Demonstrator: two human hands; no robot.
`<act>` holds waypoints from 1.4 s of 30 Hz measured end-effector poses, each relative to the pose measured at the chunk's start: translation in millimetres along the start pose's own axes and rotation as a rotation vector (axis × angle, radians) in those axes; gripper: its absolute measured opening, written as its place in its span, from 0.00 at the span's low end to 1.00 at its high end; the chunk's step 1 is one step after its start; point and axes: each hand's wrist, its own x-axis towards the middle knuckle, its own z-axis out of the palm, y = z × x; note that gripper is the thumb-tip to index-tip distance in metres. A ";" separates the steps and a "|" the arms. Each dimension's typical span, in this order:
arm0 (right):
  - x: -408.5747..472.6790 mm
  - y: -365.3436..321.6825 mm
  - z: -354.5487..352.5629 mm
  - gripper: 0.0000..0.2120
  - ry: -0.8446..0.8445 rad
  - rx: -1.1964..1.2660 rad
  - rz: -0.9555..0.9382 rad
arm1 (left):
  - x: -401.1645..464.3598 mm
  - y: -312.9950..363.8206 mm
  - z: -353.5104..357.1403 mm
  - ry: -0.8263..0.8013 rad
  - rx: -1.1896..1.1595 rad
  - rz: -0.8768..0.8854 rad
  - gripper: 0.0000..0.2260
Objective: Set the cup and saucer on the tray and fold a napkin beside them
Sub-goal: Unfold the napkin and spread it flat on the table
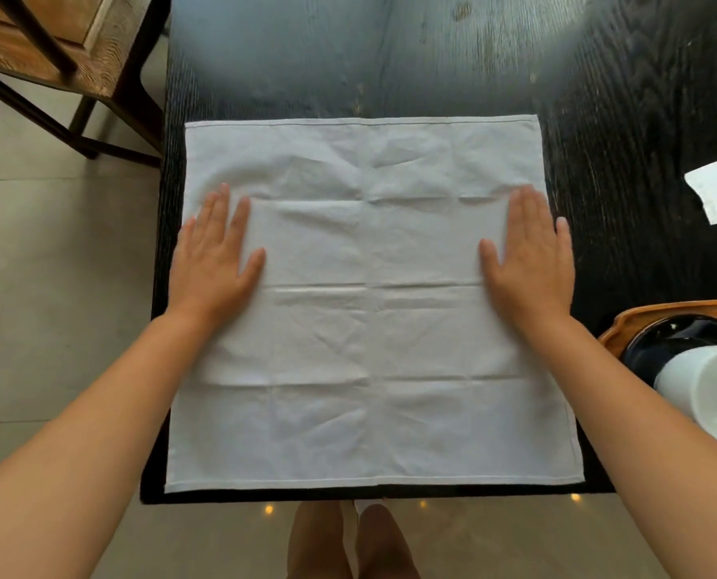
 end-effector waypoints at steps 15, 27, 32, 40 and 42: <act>90.7 -70.2 8.2 0.29 -0.062 -0.020 -0.326 | 92.2 39.5 -1.9 -0.017 0.072 0.200 0.31; 119.3 -8.9 -7.7 0.32 -0.030 -0.089 -0.084 | 102.9 -28.6 -19.0 -0.026 0.132 0.049 0.26; 73.1 -29.2 -19.6 0.31 0.069 0.011 -0.211 | 68.2 1.7 -29.8 0.056 0.028 0.064 0.28; -137.1 10.8 -15.1 0.30 -0.104 -0.040 -0.544 | -156.0 38.0 -2.0 -0.073 -0.211 0.210 0.28; -173.6 31.9 -11.1 0.31 -0.163 -0.099 -0.583 | -199.4 35.8 5.5 -0.149 -0.131 0.222 0.30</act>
